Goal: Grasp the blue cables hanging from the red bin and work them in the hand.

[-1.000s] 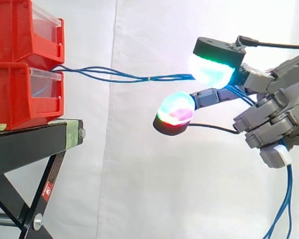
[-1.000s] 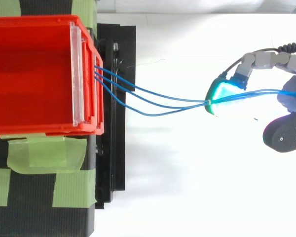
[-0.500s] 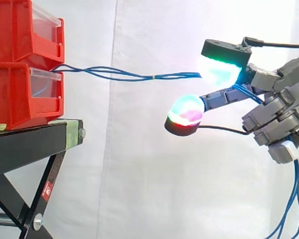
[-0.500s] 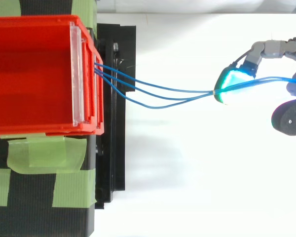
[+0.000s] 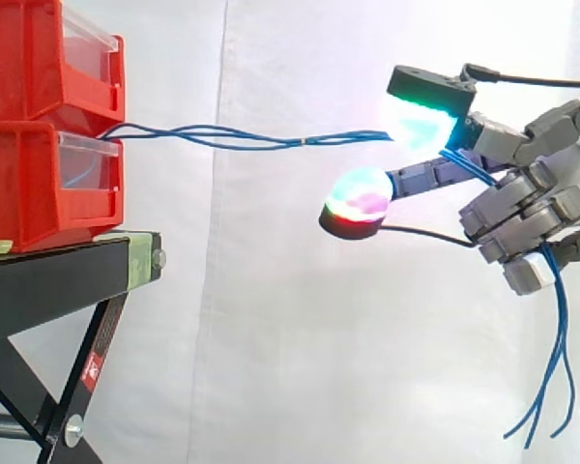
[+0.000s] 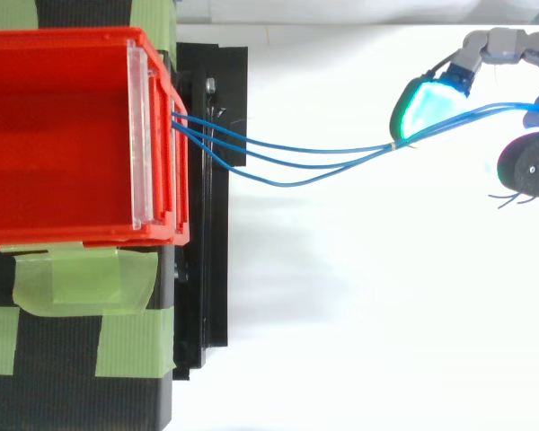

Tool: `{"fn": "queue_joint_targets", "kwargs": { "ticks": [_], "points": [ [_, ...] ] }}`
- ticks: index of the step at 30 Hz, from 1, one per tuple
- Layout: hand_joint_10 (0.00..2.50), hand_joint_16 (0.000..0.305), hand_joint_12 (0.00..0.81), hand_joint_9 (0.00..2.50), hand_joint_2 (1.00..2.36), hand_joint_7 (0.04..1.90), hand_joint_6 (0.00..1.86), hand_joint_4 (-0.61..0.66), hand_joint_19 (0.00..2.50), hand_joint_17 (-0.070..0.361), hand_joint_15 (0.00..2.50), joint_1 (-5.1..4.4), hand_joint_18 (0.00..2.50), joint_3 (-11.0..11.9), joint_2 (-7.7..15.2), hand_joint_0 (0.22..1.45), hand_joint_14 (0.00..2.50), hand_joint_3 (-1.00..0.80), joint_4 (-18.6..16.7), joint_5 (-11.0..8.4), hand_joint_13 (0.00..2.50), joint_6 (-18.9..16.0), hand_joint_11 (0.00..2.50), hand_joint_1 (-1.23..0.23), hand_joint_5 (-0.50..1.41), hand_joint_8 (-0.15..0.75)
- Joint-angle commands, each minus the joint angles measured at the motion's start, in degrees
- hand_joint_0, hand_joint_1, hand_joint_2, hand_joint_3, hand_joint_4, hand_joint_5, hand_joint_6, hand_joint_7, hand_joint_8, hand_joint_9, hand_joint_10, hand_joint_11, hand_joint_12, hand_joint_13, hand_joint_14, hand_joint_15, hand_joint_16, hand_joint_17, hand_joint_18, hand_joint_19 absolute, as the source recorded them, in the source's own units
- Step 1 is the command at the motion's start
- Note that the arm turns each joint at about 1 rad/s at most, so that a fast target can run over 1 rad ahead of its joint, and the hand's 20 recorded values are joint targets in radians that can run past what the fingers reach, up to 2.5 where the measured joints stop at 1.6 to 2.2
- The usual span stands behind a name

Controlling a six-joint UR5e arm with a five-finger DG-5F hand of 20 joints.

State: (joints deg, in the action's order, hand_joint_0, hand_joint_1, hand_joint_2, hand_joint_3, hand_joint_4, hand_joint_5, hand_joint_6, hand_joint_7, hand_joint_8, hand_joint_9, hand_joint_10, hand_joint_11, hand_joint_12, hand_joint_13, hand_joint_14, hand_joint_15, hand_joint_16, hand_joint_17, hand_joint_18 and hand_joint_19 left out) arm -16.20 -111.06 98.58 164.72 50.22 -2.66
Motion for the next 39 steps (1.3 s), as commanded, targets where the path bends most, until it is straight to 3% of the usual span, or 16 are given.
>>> {"fn": "queue_joint_targets", "kwargs": {
  "ticks": [1,8,19,25,27,39],
  "points": [
    [2.50,0.162,0.448,1.73,1.00,1.23,0.28,0.02,0.48,0.122,1.30,0.29,2.50,0.4,-0.4,0.81,2.50,-1.00,-0.2,0.40,1.85,0.0,2.50,-0.61,0.04,0.370],
    [2.50,0.160,0.442,1.74,1.00,1.22,0.36,0.04,0.49,0.120,1.31,1.08,2.50,0.8,-1.9,0.82,2.50,-1.00,-0.5,0.58,1.84,3.5,2.50,-0.61,0.04,0.380],
    [2.50,0.157,0.442,1.75,1.00,1.22,0.40,0.10,0.49,0.118,1.28,1.52,2.50,1.5,-1.8,0.82,2.50,-1.00,-2.7,1.37,1.84,6.2,2.50,-0.60,0.06,0.379],
    [2.50,0.156,0.442,1.76,1.00,1.23,0.44,0.13,0.51,0.117,1.30,2.05,2.50,3.8,-1.8,0.82,2.50,-0.99,-2.6,1.81,1.85,8.4,2.50,-0.59,0.08,0.383],
    [2.50,0.156,0.436,1.76,1.00,1.23,0.49,0.14,0.51,0.117,1.31,2.31,2.50,5.4,-1.8,0.82,2.50,-0.98,-2.4,2.78,1.85,10.7,2.50,-0.59,0.08,0.383],
    [2.50,0.155,0.436,1.75,1.01,1.21,0.60,0.12,0.49,0.117,1.31,2.40,2.50,5.4,-1.8,0.86,2.50,-0.88,-6.0,2.95,1.84,15.8,2.50,-0.61,0.08,0.373]
  ]
}}
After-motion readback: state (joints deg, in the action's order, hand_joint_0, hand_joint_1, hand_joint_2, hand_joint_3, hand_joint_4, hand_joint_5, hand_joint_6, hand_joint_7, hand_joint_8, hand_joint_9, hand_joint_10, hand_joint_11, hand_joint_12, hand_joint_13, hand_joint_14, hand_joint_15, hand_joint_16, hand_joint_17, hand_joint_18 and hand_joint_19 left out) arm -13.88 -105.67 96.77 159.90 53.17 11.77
